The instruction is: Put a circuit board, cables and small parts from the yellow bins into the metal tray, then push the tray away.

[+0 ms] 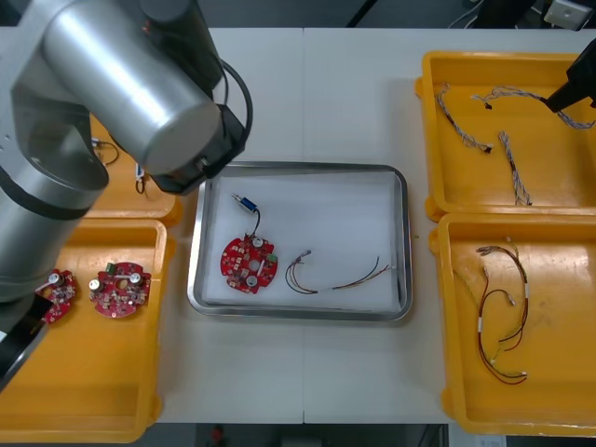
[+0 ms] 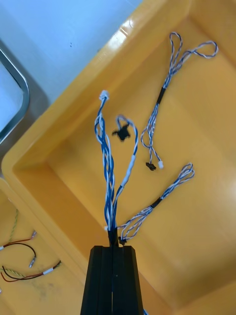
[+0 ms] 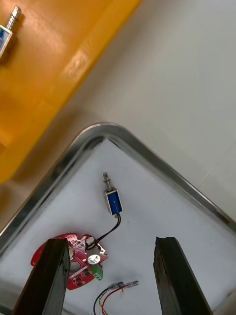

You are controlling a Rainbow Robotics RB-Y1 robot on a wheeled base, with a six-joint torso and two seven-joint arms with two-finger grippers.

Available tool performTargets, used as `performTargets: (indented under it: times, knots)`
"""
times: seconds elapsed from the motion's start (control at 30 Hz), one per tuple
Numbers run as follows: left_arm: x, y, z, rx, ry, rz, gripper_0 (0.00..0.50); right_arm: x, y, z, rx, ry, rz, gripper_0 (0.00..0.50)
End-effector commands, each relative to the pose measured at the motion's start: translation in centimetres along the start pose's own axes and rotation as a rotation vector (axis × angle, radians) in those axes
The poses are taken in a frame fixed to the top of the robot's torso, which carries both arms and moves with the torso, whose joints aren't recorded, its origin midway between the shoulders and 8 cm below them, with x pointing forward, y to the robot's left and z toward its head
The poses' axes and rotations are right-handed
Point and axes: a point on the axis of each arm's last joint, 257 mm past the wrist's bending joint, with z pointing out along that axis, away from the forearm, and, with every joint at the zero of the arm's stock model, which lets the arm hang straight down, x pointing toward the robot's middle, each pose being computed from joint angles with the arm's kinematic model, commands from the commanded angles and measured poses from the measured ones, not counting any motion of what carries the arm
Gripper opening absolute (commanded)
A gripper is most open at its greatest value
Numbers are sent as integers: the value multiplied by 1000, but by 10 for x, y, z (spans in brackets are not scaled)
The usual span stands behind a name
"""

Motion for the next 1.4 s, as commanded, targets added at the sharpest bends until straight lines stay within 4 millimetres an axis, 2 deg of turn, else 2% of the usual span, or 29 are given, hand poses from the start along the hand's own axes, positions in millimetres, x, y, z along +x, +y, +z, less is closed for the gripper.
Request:
performTargets:
  times: [0.03, 0.33, 0.57, 0.7, 0.93, 1.17, 1.4]
  knots:
    - [-70, -9, -47, 48, -73, 93, 500, -4, 2, -26, 36, -49, 48, 0]
    - [-145, 21, -84, 15, -21, 120, 500, -18, 43, -21, 25, -82, 18, 0]
    - [-201, 69, -97, -40, -6, 145, 500, -33, 85, -9, 9, -89, -26, 0]
    - [-233, 91, -93, -60, -26, 177, 500, -45, 110, -3, -9, -106, -59, 0]
    - [-277, 116, -77, -95, -83, 275, 500, -65, 149, 16, -40, -122, -193, 0]
    - [-298, 126, -58, -96, -103, 405, 500, -75, 180, 41, -34, -124, -381, 0]
    - [-306, 116, -29, -89, -149, 550, 500, -79, 204, 79, -44, -106, -588, 0]
